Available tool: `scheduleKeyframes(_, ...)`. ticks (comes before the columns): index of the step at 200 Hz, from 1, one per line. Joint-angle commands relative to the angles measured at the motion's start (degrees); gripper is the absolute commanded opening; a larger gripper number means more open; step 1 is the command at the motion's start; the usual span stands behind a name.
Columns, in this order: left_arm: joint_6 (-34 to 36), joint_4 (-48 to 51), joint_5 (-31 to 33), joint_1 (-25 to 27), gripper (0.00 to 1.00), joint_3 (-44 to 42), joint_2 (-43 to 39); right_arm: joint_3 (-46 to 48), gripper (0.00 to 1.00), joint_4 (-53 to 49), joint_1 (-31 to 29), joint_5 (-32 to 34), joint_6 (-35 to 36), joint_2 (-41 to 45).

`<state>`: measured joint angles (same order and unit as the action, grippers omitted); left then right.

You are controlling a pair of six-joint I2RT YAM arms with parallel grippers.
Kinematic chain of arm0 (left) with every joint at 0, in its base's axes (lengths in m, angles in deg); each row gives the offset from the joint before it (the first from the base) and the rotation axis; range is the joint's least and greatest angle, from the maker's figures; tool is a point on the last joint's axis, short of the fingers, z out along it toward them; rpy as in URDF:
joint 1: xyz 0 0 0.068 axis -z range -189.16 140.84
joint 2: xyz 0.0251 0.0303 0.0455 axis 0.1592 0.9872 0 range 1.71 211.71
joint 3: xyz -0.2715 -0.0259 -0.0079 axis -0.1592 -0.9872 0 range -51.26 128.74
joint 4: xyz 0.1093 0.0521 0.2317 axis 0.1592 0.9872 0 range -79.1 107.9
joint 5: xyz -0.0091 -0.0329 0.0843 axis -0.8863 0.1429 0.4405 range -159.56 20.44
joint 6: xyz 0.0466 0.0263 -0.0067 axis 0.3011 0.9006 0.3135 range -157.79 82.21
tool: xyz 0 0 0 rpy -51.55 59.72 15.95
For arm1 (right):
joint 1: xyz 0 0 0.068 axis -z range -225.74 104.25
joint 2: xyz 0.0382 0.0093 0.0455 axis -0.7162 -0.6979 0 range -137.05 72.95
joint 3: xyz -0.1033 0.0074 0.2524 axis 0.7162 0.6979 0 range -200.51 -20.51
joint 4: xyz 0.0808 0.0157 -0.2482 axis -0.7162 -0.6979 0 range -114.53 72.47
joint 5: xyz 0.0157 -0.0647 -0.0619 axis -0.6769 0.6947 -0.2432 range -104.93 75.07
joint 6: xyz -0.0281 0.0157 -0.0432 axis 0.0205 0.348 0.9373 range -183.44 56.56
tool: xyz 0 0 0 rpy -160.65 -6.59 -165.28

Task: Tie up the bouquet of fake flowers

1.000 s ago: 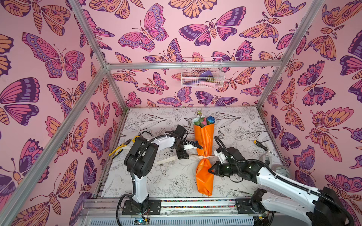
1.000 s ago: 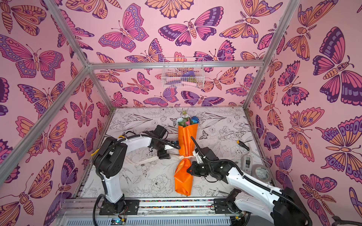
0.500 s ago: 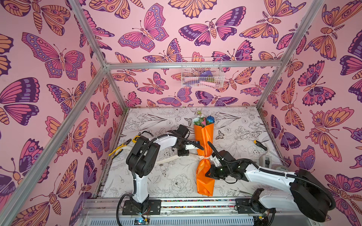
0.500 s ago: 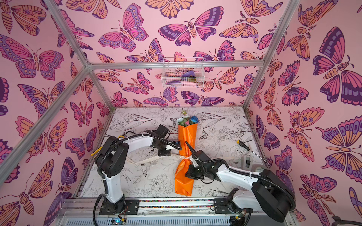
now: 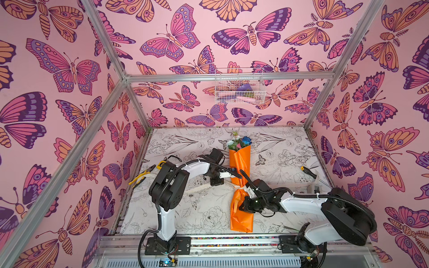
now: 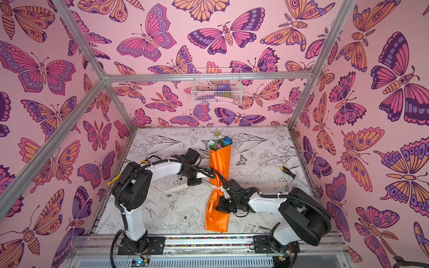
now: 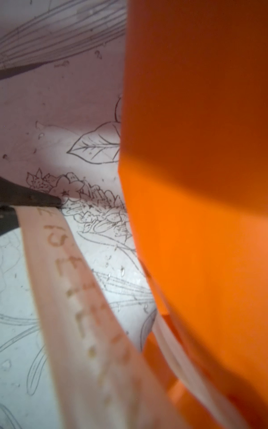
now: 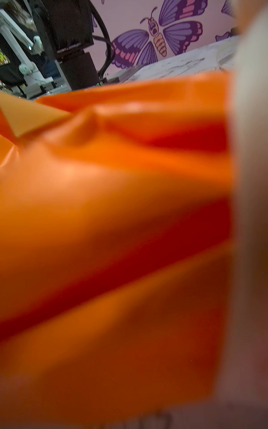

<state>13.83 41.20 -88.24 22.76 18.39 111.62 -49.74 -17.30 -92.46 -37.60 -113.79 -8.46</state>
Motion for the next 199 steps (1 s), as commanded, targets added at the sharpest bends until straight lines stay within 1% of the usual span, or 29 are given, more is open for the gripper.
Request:
scheduleKeyframes(1, -1.8, 2.5, -4.7, 0.4, 0.0, -1.7, -3.8, -4.8, 0.1, -14.6, -0.4, 6.0, 5.5, 5.4)
scheduleKeyframes(18, -3.5, 1.4, -5.8, 0.5, 0.0, -2.9, -6.5, -8.9, 0.15, -23.7, -0.4, 10.3, 8.9, 10.2)
scheduleKeyframes(34, -4.5, 1.1, -5.5, 0.5, 0.0, -4.0, -8.8, -11.8, 0.21, -29.5, -0.3, 14.6, 10.9, 14.0)
scheduleKeyframes(48, -5.5, 0.8, -5.0, 0.6, 0.0, -4.9, -10.7, -13.3, 0.27, -31.8, -0.3, 17.9, 12.0, 16.4)
scheduleKeyframes(72, -8.0, -1.2, -4.6, 0.8, 0.0, -6.5, -13.8, -14.9, 0.39, -34.4, 0.0, 23.8, 14.3, 18.5)
scheduleKeyframes(86, -10.7, -3.0, -4.5, 1.0, 0.0, -6.9, -15.2, -17.1, 0.46, -37.7, 0.2, 29.6, 15.2, 18.7)
scheduleKeyframes(110, -16.4, -5.3, -5.4, 2.0, 0.0, -7.1, -17.0, -19.5, 0.52, -41.9, 2.3, 36.3, 16.0, 18.4)
scheduleKeyframes(118, -18.7, -6.7, -5.1, 2.6, 0.0, -7.5, -17.6, -20.0, 0.52, -43.9, 4.2, 37.7, 15.1, 17.9)
scheduleKeyframes(129, -22.8, -8.8, -4.1, 3.8, 0.0, -8.1, -18.3, -20.3, 0.53, -46.2, 8.4, 38.7, 14.0, 17.3)
scheduleKeyframes(143, -28.9, -12.2, -3.1, 4.6, 0.0, -9.3, -19.1, -19.5, 0.54, -47.4, 14.1, 38.7, 13.1, 17.5)
scheduleKeyframes(168, -38.6, -17.1, -3.9, 5.3, 0.0, -11.8, -20.4, -17.4, 0.61, -47.5, 25.2, 37.4, 13.7, 17.8)
scheduleKeyframes(188, -43.7, -19.9, -3.4, 5.6, 0.0, -13.6, -21.6, -16.3, 0.68, -46.8, 33.7, 35.5, 15.0, 16.4)
scheduleKeyframes(199, -45.1, -21.1, -3.1, 5.6, 0.0, -14.5, -22.1, -15.6, 0.72, -46.1, 37.5, 35.1, 15.8, 15.5)
